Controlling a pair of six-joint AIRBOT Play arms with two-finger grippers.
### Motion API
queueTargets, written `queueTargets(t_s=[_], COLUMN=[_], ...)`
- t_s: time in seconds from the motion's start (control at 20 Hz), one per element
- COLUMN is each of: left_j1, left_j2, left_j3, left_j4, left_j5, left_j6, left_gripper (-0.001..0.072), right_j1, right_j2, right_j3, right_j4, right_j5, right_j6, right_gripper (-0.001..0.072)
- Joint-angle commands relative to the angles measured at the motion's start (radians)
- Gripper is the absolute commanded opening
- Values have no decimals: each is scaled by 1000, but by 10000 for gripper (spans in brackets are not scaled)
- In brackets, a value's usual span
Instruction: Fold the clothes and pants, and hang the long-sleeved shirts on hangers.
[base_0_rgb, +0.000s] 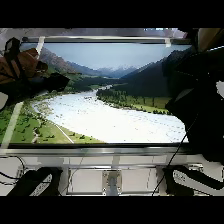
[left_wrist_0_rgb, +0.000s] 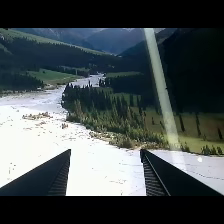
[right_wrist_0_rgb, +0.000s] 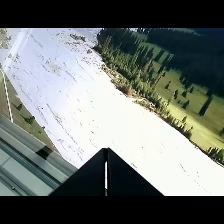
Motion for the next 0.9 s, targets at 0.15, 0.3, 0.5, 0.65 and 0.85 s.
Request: queueTargets(t_s=[0.15, 0.3, 0.5, 0.65, 0.85], left_j1=[0, 0, 0, 0, 0], left_j2=[0, 0, 0, -21, -55], left_j3=[0, 0, 0, 0, 0], left_j4=[0, 0, 0, 0, 3], left_j5=[0, 0, 0, 5, 10], left_j6=[0, 0, 0, 0, 1], left_gripper=[469, 469, 469, 469, 469], right_j1=[1, 1, 1, 1, 1], right_j2=[-2, -2, -4, -4, -4], right_j3=[0, 0, 0, 0, 0], right_j4=[-2, -2, -5, -8, -9], right_j5=[26, 29, 27, 18, -30], right_j6=[0, 0, 0, 0, 0], right_gripper=[21, 20, 20, 20, 20])
